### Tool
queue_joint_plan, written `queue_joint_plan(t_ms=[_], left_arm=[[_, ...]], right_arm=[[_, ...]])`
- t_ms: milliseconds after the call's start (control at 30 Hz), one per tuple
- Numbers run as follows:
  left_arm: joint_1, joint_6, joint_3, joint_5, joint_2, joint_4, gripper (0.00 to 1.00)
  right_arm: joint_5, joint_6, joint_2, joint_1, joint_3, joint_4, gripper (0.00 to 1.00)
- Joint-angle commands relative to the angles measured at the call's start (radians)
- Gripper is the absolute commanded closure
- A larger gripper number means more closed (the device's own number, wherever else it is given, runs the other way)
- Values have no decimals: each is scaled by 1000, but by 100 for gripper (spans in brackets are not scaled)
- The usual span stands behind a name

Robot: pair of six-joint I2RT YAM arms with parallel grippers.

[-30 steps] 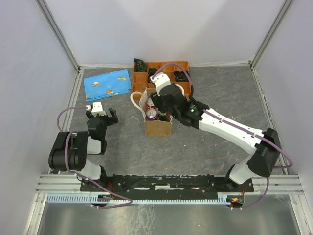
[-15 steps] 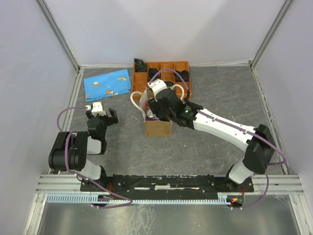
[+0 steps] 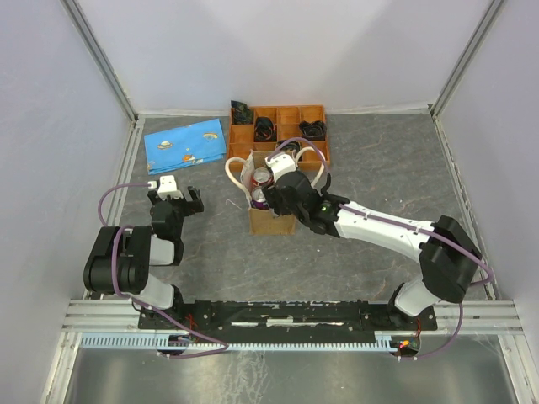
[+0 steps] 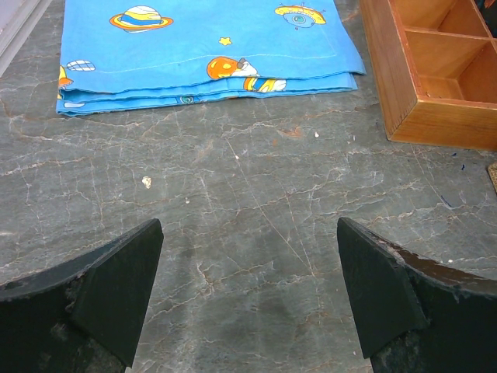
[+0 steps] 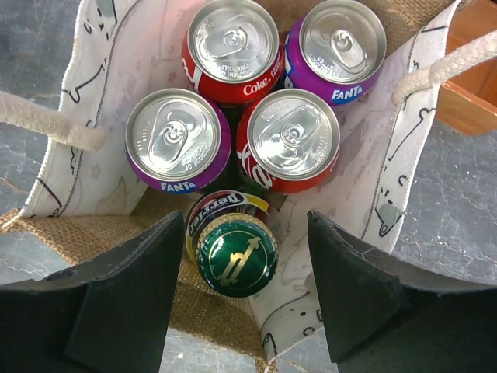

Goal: Take the beverage out of the canvas bag

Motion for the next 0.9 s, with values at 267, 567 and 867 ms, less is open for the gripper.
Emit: queue_joint_plan(t_ms=[267,567,867], left_arm=[[-3,48,24,13,5,33,1],[-2,48,23,14,5,32,1],[-3,48,23,13,5,33,1]], right_arm=[[41,-9,-30,4,-89,251,31],[34,-10,12,4,-93,283,96],[38,-140,-18,4,-8,319,100]])
